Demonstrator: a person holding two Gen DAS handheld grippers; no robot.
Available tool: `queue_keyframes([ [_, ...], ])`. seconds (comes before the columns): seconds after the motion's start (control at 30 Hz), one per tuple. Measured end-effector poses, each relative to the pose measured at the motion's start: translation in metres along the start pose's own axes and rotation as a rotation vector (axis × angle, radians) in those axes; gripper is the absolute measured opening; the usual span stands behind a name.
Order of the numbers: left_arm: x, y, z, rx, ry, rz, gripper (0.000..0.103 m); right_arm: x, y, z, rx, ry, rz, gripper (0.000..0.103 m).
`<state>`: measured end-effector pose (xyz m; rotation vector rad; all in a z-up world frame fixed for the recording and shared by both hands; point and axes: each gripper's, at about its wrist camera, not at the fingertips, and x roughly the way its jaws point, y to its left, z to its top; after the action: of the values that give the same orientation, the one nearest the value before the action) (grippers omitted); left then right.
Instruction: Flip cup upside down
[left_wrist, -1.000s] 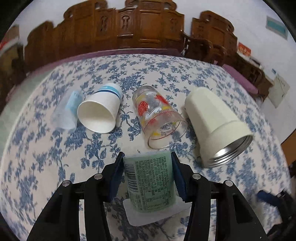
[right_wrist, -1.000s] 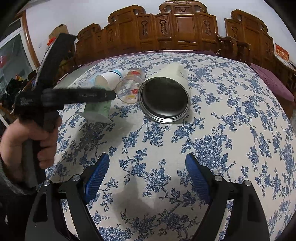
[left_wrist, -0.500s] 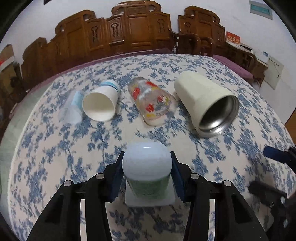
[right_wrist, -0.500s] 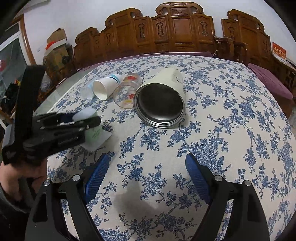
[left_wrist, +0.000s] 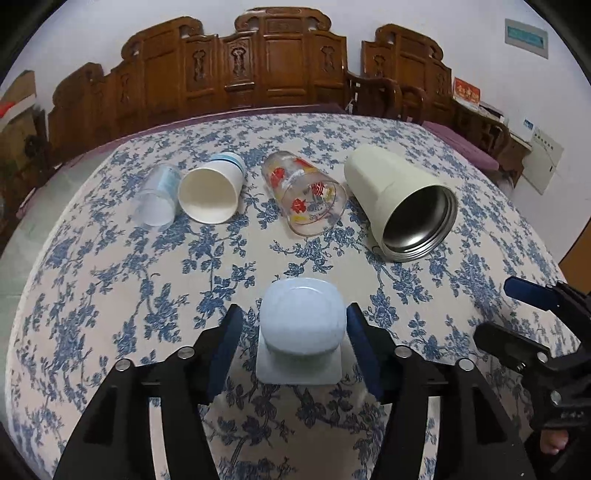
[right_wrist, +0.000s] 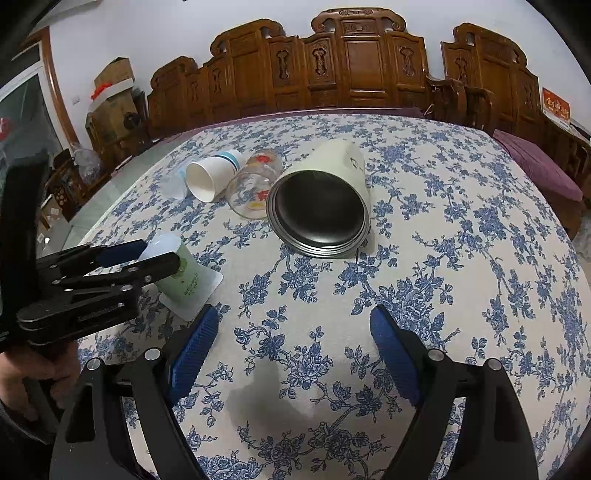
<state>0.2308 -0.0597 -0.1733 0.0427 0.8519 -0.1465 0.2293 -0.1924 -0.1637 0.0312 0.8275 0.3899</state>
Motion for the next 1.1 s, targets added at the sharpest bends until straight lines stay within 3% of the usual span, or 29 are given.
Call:
queue_keyframes([
  [0.3,-0.043,0.018,-0.012,-0.039,-0.025,0.018,0.095,-0.026,0.014,-0.001,-0.008,-0.037,-0.034,0.086],
  [0.5,-0.067,0.032,-0.029,-0.070,-0.008,0.036,0.095,-0.048,0.028,-0.010,0.002,-0.045,-0.037,0.086],
  [0.63,-0.093,0.037,-0.038,-0.078,-0.026,0.060,0.095,-0.065,0.036,-0.016,0.023,-0.061,-0.025,0.100],
  [1.1,-0.176,0.034,-0.052,-0.083,-0.141,0.062,0.095,-0.135,0.069,-0.028,0.006,-0.173,-0.068,0.100],
])
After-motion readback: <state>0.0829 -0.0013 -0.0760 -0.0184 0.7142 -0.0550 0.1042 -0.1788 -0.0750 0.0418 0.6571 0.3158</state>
